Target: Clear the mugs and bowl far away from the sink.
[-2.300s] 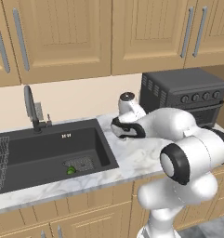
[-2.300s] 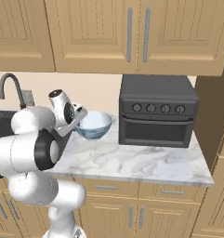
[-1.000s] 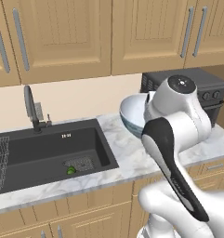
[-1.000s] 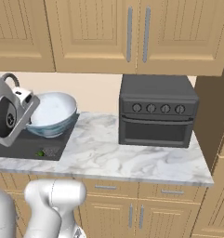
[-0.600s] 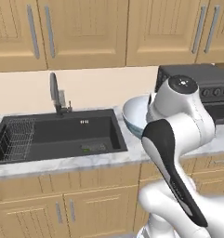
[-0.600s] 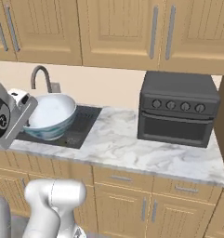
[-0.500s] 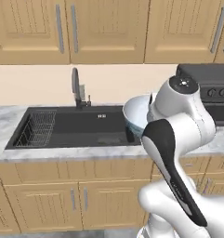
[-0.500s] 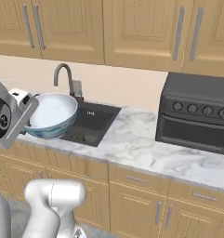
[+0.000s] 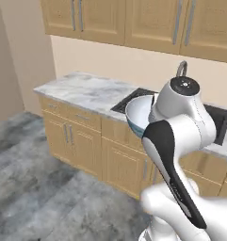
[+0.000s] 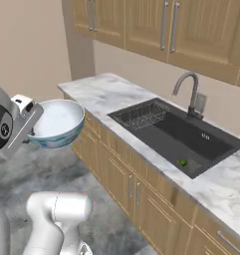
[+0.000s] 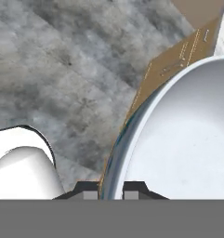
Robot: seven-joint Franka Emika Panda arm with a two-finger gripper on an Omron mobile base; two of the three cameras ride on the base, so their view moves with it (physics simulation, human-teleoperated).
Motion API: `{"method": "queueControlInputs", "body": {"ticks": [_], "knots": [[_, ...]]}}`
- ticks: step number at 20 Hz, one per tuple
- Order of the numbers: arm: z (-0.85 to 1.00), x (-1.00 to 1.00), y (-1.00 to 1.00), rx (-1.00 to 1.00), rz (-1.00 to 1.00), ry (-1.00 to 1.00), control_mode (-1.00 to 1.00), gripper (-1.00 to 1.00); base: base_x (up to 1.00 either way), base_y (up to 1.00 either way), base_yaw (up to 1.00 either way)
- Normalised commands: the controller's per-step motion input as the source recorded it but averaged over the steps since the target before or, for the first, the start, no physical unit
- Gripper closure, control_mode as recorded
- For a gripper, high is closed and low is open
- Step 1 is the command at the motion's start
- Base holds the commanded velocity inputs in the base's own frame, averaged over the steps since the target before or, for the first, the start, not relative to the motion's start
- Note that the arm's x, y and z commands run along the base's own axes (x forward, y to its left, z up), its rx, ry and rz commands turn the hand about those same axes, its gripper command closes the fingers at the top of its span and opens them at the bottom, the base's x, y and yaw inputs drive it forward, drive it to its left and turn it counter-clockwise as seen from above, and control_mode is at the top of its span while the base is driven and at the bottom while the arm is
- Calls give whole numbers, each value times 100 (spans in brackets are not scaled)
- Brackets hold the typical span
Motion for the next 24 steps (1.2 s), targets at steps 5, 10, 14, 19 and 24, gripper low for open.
{"method": "queueControlInputs", "body": {"ticks": [5, 10, 14, 19, 24], "knots": [[0, 0, 0, 0, 0, 0, 100, 100, -13, 56, 91], [0, 0, 0, 0, 0, 0, 100, 100, 0, 92, 79], [0, 0, 0, 0, 0, 0, 100, 100, 6, 100, 57], [0, 0, 0, 0, 0, 0, 100, 100, 46, 100, 27], [0, 0, 0, 0, 0, 0, 100, 100, 55, 100, 15]]}}
